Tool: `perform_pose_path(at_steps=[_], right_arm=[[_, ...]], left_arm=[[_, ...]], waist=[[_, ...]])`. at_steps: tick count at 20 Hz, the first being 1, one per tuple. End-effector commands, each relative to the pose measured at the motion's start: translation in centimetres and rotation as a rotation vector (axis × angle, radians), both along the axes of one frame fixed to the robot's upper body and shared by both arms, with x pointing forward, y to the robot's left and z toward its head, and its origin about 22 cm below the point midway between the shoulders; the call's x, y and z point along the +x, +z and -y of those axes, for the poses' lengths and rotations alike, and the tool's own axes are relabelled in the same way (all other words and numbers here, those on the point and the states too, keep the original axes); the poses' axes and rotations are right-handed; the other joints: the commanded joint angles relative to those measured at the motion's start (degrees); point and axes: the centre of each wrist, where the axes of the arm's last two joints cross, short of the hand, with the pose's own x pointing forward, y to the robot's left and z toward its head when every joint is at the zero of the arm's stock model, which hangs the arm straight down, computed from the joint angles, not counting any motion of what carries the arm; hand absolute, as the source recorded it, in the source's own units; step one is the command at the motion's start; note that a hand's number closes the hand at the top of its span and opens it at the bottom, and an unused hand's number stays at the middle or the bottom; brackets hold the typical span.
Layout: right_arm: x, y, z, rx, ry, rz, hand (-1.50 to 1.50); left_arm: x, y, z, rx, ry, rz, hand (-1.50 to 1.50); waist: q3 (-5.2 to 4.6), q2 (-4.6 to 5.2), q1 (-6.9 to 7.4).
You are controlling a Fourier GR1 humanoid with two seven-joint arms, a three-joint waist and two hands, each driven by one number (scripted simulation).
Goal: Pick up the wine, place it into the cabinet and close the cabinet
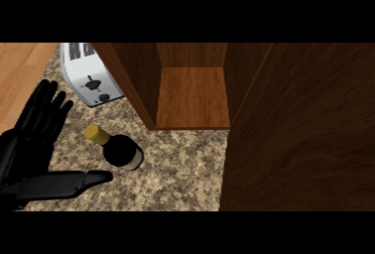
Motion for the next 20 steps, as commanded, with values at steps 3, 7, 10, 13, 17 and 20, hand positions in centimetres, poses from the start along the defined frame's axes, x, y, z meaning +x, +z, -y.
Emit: perform_pose_path(at_steps=[3,7,10,13,17,20], right_arm=[[-5.3,3.6,2.1,0.040,0.021,0.077,-1.50],[-4.8,3.6,1.4,0.029,0.031,0.071,-1.50],[-5.2,3.7,1.2,0.053,0.018,0.082,-1.50],[-5.0,3.7,1.1,0.051,0.016,0.082,-1.50],[-4.9,3.7,1.3,0.030,0.019,0.079,-1.50],[-4.7,3.2,1.1,0.040,0.012,0.068,-1.50]], left_arm=[[0.4,-3.9,-1.7,0.000,0.009,-0.024,-1.50],[1.3,-7.5,-1.8,0.008,-0.004,-0.041,-1.50],[1.7,-7.7,-1.6,0.031,0.011,-0.059,-1.50],[2.9,-8.7,-2.0,0.033,0.032,-0.071,-1.50],[2.0,-13.1,-3.8,0.027,0.051,-0.090,-1.50],[3.5,-11.8,-4.3,0.027,0.031,-0.103,-1.50]], waist=[[0.05,-0.04,-0.38],[-0.02,0.05,-0.15],[0.01,-0.06,-0.25],[0.01,-0.03,-0.52],[-0.02,0.00,-0.40],[0.07,-0.01,-0.19]])
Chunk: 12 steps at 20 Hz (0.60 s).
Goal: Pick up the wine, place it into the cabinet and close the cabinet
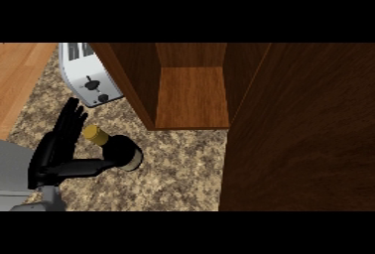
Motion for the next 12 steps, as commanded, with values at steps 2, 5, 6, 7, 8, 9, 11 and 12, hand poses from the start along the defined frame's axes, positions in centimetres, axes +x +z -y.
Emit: perform_pose_path(at_steps=[2,5,6,7,8,9,11,12], right_arm=[[-4.4,3.6,1.9,0.029,0.026,0.076,-1.50],[-4.7,3.1,1.5,0.062,0.002,0.058,-1.50],[-5.0,3.5,1.6,0.046,0.018,0.071,-1.50],[-4.9,3.4,1.7,0.038,0.030,0.080,-1.50],[-4.8,2.9,1.5,0.059,-0.006,0.078,-1.50],[-4.2,3.4,2.1,0.035,0.009,0.095,-1.50],[-4.7,3.6,1.7,0.045,0.009,0.063,-1.50],[-5.6,3.7,1.7,0.048,0.025,0.086,-1.50]], left_arm=[[1.3,-3.6,0.4,-0.007,-0.009,-0.024,-1.50],[1.7,-2.6,-1.2,0.001,-0.019,-0.054,-1.50],[2.7,-3.3,-0.6,-0.017,-0.010,-0.056,-1.50],[1.0,-6.0,-2.1,-0.015,-0.015,-0.053,-1.50],[0.6,-6.3,-1.3,-0.027,-0.020,-0.046,-1.50],[1.6,-5.4,-0.8,-0.039,-0.038,-0.030,-1.50],[0.2,-7.2,-1.9,-0.024,-0.048,-0.074,-1.50],[1.2,-7.4,-1.7,-0.038,-0.045,-0.064,-1.50]], waist=[[0.01,0.14,-0.29],[0.04,-0.03,0.08],[0.01,0.01,-0.29],[-0.03,0.05,-0.43],[0.01,-0.03,-0.18],[0.03,0.08,0.20],[-0.01,0.02,0.15],[-0.03,-0.08,-0.71]])
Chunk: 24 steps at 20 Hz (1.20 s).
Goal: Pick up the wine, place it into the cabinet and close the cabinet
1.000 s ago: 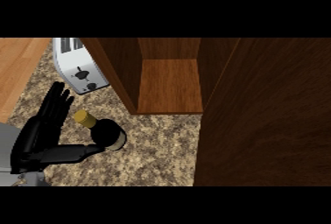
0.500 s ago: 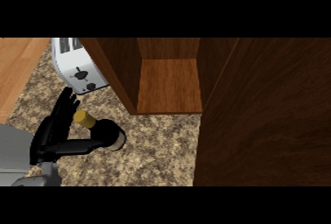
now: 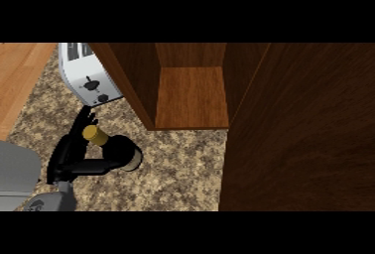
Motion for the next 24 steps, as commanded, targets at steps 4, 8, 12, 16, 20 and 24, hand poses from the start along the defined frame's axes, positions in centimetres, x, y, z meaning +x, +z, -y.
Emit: perform_pose_path(at_steps=[4,8,12,16,20,24], right_arm=[[-5.4,3.5,1.2,0.063,0.029,0.076,-1.50],[-4.9,3.0,1.1,0.047,0.051,0.082,-1.50],[-4.7,2.6,1.3,0.045,0.035,0.086,-1.50],[-3.8,2.5,1.0,0.054,0.035,0.081,-1.50],[-4.3,3.1,1.5,0.051,0.046,0.080,-1.50],[-4.5,3.2,1.2,0.044,0.026,0.074,-1.50]], left_arm=[[-0.6,-3.4,1.7,-0.028,-0.043,-0.024,-1.50],[-2.4,-6.2,2.9,-0.028,-0.036,-0.040,-1.50],[0.1,-5.4,-0.1,-0.047,-0.047,-0.026,-1.50],[-1.7,-8.6,2.9,-0.134,-0.011,-0.026,-1.50],[-1.3,-8.5,1.8,-0.184,0.025,0.014,-1.50],[-0.7,-9.5,3.8,-0.280,0.058,0.001,-1.50]], waist=[[-0.03,-0.10,-0.03],[0.01,-0.04,0.08],[0.03,0.02,0.11],[0.01,0.08,0.45],[0.01,0.05,0.44],[-0.02,0.00,0.09]])
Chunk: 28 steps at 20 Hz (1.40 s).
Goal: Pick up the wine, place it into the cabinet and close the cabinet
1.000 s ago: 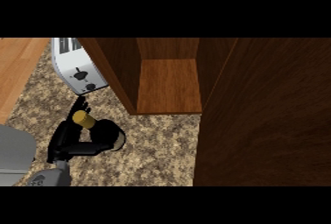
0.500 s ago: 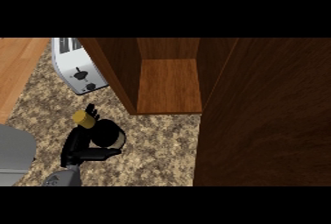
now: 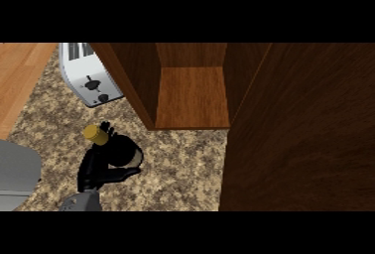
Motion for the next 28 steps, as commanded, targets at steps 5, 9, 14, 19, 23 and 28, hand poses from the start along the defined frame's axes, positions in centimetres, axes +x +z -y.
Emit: perform_pose_path(at_steps=[5,9,14,19,23,28], right_arm=[[-4.7,3.4,1.6,0.060,0.037,0.073,-1.50],[-4.1,3.2,1.5,0.050,0.048,0.048,-1.50],[-3.2,2.8,1.4,0.040,0.031,0.061,-1.50],[-4.9,3.1,1.6,0.044,0.034,0.065,-1.50],[-4.9,3.4,2.1,0.036,0.039,0.056,-1.50],[-3.7,2.7,1.8,0.037,0.013,0.055,-1.50]], left_arm=[[1.7,-0.4,0.4,-0.120,0.014,0.040,-1.50],[1.9,-1.0,2.7,-0.179,-0.002,0.028,-1.50],[2.2,-0.1,3.3,-0.129,-0.008,0.036,-1.50],[2.4,-1.2,2.4,-0.162,-0.004,0.061,1.50],[3.0,-0.5,3.4,-0.078,-0.002,0.089,1.50],[4.2,1.3,5.1,-0.038,-0.037,0.158,1.50]], waist=[[0.01,0.04,-0.33],[0.03,0.04,-0.06],[0.07,-0.05,0.47],[0.02,0.01,-0.46],[0.05,-0.04,-0.31],[0.08,-0.19,0.19]])
